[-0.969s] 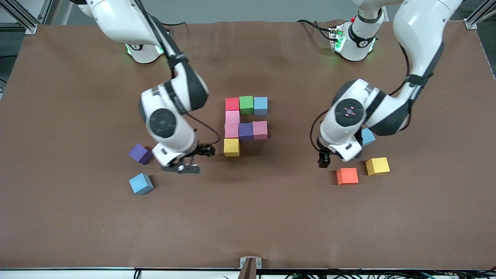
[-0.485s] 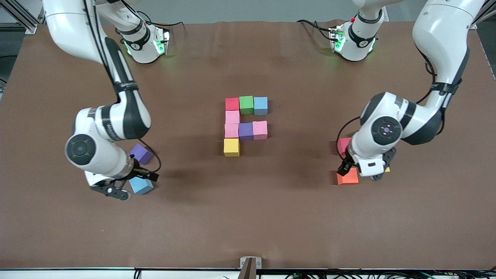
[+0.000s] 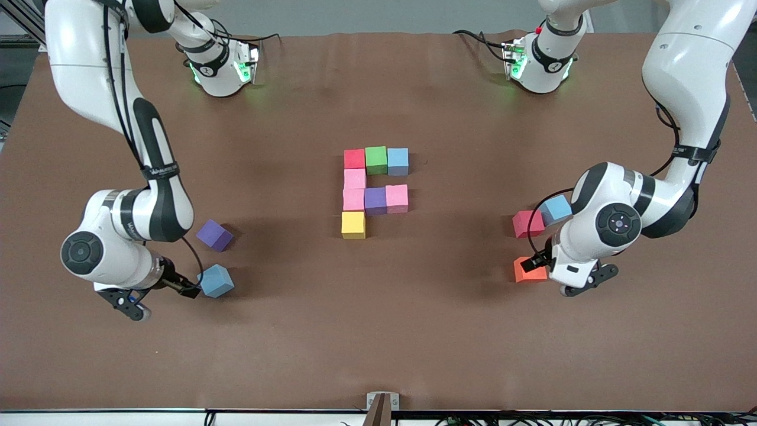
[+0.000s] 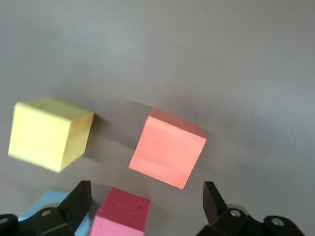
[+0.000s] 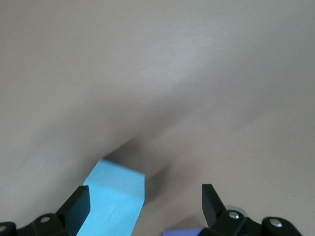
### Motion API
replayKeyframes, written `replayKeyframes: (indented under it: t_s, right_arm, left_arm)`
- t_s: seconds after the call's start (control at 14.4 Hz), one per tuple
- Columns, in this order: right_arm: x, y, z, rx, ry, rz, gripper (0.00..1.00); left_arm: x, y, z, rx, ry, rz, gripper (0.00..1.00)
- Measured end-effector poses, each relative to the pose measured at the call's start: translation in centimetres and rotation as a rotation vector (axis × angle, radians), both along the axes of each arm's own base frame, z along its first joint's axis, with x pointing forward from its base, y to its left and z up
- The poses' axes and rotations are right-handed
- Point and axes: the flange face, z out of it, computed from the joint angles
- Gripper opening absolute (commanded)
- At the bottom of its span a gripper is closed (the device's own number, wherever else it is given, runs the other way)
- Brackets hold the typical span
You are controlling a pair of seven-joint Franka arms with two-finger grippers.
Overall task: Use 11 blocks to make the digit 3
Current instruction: 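Move the right gripper to the blue cube while the left gripper reaches orange, then grasp the blue cube with the right gripper while the left gripper grasps orange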
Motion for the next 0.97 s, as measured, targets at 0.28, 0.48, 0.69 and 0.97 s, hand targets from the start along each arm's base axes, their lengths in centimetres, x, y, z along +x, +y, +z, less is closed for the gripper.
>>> replayKeyframes:
  t_s: [0.28, 0.48, 0.69, 0.97]
  right_arm:
    - [0.3, 1.2, -1.5, -0.002, -0.032, -0.18, 1.0]
    - [0.3, 1.9, -1.9, 0.009, -0.034, -0.212, 1.0]
    - [0.2, 2.3, -2.5, 0.022, -0.024, -0.22, 1.0]
    - [-0.2, 3.8, -4.0, 0.017, -0.004, -0.205, 0.71]
  left_arm:
    - [0.7, 0.0, -1.0, -0.041, -0.031, -0.166, 1.0]
    - [1.1, 0.4, -2.5, -0.05, -0.052, -0.262, 1.0]
    - [1.2, 0.3, -3.4, -0.052, -0.057, -0.313, 1.0]
    - [1.0, 0.0, -4.7, -0.066, -0.048, -0.316, 1.0]
